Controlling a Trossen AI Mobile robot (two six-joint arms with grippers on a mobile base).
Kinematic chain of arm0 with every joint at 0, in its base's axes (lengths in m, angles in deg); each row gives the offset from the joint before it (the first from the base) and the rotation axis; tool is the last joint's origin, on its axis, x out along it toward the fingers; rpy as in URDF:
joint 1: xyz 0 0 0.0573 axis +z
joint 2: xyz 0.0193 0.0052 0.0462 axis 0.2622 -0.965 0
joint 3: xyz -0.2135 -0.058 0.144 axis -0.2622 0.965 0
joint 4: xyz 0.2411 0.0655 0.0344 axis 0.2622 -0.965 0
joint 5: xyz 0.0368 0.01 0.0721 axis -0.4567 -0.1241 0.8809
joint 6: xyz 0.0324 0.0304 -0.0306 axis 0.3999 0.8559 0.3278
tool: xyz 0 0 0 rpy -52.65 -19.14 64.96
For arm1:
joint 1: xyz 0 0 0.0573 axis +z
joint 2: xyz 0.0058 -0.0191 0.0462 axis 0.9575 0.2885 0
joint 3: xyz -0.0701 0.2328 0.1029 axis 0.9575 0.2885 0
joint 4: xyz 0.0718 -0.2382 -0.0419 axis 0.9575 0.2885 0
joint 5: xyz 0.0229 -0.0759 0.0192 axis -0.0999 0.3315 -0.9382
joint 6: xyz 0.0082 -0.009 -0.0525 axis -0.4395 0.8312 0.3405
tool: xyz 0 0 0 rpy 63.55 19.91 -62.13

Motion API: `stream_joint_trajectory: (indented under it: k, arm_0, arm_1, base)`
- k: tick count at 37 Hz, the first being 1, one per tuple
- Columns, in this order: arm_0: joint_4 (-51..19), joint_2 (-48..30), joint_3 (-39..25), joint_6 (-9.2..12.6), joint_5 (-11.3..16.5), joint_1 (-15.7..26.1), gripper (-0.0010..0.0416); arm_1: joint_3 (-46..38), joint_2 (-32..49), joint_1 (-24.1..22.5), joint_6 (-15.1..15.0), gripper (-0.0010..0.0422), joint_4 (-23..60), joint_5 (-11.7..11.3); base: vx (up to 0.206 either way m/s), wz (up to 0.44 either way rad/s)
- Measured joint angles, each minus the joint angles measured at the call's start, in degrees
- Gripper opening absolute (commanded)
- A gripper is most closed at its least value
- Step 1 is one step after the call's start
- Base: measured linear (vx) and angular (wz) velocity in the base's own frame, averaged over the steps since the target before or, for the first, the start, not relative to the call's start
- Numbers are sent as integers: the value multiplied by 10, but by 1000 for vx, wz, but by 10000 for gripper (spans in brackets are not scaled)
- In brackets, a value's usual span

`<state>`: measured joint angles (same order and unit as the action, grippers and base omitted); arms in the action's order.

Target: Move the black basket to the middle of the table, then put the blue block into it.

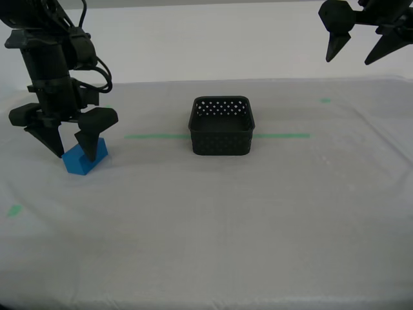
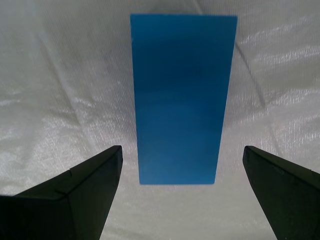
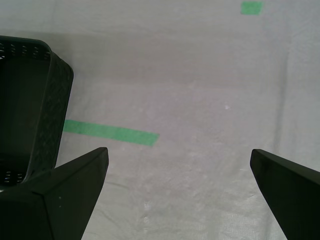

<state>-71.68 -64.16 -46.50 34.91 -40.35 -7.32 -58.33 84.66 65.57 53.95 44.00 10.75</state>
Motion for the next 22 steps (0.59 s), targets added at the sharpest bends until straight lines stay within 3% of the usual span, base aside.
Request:
stream_joint_trajectory:
  k: [22]
  arm_0:
    - [1, 0, 0, 0, 0, 0, 399]
  arm_1:
    - [0, 9, -1, -12, 330, -97, 0]
  base:
    - [0, 0]
